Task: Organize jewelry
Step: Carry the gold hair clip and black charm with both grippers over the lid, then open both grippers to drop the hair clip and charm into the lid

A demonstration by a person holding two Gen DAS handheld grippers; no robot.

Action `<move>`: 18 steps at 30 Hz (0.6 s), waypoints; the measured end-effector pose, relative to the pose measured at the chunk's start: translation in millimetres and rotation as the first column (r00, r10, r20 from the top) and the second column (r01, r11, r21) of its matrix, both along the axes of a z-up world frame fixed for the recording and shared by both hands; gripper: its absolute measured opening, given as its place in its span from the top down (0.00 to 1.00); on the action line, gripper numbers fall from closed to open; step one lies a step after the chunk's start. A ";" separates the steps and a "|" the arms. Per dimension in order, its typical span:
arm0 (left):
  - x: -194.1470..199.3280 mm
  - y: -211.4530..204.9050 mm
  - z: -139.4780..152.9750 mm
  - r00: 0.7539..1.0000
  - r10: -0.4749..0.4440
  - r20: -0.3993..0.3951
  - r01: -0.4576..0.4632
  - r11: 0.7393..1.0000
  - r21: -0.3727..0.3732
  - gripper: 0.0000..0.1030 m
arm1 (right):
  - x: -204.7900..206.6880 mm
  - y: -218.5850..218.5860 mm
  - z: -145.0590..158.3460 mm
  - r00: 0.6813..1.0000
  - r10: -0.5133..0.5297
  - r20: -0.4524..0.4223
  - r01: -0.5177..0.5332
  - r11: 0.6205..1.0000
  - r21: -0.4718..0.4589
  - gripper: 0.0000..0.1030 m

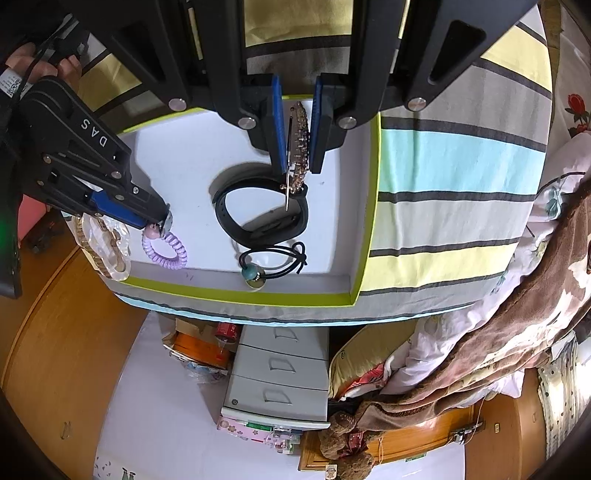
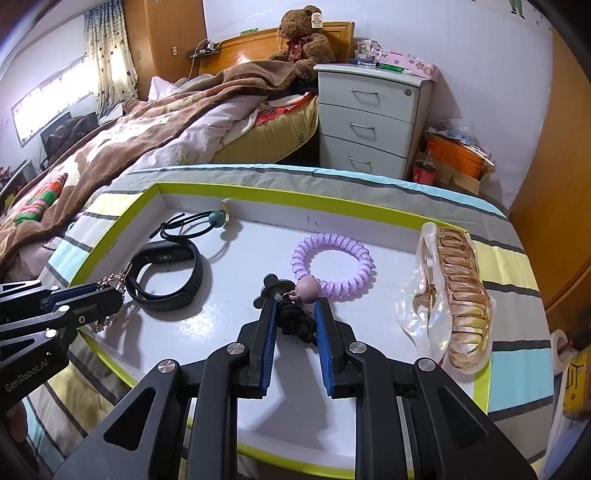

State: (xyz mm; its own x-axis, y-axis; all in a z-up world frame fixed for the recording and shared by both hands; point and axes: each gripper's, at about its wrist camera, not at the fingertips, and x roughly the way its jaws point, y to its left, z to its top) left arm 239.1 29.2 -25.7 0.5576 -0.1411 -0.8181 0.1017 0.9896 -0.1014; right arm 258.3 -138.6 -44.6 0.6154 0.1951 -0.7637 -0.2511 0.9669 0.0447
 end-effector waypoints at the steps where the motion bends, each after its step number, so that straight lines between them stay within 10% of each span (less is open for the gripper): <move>1: 0.1 0.0 -0.2 1.000 0.000 -0.001 0.000 1.000 -0.001 0.88 | 0.0 0.0 0.0 1.000 0.000 0.000 0.000 1.000 0.000 0.79; 18: 1.8 3.1 -0.9 1.000 0.017 -0.005 -0.017 1.000 -0.007 0.75 | -0.7 -0.4 -0.8 1.000 -0.003 -0.001 0.003 1.000 0.001 0.76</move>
